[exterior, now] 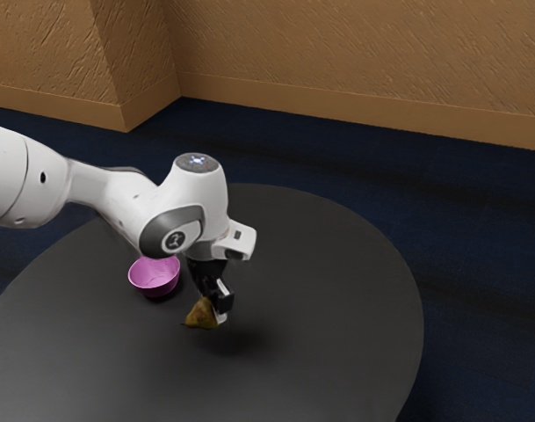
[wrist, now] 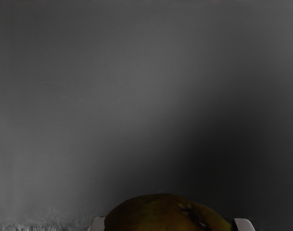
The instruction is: Place the pear in the bowl.
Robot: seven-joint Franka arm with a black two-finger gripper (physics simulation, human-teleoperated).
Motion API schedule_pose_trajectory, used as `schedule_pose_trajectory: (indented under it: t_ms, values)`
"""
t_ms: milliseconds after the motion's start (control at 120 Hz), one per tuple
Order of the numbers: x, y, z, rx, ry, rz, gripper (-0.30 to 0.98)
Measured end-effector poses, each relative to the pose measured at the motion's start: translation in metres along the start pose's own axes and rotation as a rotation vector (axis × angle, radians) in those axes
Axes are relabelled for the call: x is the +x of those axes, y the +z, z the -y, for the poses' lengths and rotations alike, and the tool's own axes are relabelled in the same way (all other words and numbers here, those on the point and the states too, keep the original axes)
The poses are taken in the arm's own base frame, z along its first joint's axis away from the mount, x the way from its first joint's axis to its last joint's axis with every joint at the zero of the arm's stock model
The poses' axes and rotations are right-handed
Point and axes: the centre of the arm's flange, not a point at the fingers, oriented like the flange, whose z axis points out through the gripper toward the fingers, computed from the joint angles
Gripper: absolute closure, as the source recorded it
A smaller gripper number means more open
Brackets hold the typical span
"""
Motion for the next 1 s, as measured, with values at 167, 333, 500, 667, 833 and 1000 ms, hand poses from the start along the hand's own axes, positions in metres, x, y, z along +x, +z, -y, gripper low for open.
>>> schedule_pose_trajectory:
  t_ms: [167, 333, 500, 667, 833, 1000]
  values:
    - [0.005, -0.026, 0.027, 0.044, -0.055, 0.000, 0.80]
    - [0.003, -0.047, 0.072, 0.090, -0.130, 0.019, 0.80]
    - [-0.006, -0.047, 0.122, 0.099, -0.207, 0.046, 0.80]
    - [-0.017, -0.038, 0.164, 0.092, -0.260, 0.069, 0.80]
    - [-0.011, -0.021, 0.194, 0.080, -0.272, 0.082, 0.80]
    - [-0.001, -0.004, 0.207, 0.068, -0.255, 0.092, 0.80]
